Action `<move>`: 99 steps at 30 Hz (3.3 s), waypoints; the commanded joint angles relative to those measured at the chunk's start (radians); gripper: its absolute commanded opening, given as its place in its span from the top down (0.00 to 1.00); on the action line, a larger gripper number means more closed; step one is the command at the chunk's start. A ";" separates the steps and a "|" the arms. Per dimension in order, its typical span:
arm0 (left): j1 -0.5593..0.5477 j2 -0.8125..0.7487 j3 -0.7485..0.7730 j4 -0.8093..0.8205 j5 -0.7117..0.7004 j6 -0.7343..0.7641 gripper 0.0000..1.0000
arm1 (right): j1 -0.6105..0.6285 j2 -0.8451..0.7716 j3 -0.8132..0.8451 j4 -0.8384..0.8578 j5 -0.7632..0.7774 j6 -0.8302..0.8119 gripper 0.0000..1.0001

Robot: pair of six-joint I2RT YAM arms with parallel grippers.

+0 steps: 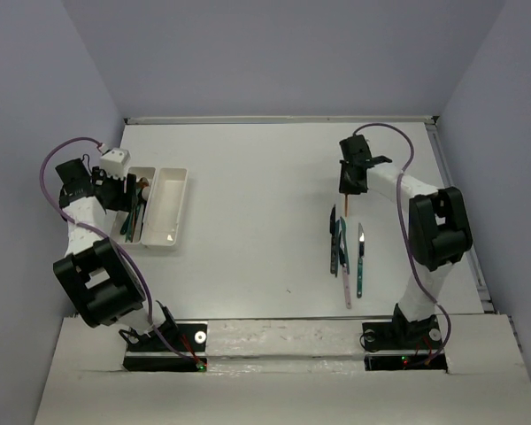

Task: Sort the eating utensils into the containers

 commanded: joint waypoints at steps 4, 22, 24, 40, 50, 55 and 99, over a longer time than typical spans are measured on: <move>0.024 -0.042 -0.041 0.032 -0.008 0.018 0.28 | 0.125 -0.226 0.132 0.143 -0.021 0.041 1.00; 0.141 -0.023 -0.101 0.029 -0.001 0.049 0.29 | 0.657 0.185 0.604 0.633 -0.092 0.383 1.00; 0.142 -0.029 -0.112 0.034 -0.007 0.055 0.28 | 0.677 0.275 0.679 0.658 -0.081 0.458 1.00; 0.142 0.003 -0.127 0.034 0.016 0.052 0.28 | 0.728 0.643 0.945 0.670 -0.032 0.773 1.00; 0.141 -0.005 -0.118 0.029 0.024 0.045 0.28 | 0.746 0.684 0.899 0.646 -0.061 0.841 1.00; 0.142 -0.008 -0.115 0.025 0.031 0.044 0.28 | 0.755 0.692 0.897 0.641 -0.079 0.831 0.91; 0.141 -0.106 -0.132 0.006 0.116 0.068 0.28 | 0.154 -0.668 -0.406 -0.526 -0.050 0.313 0.33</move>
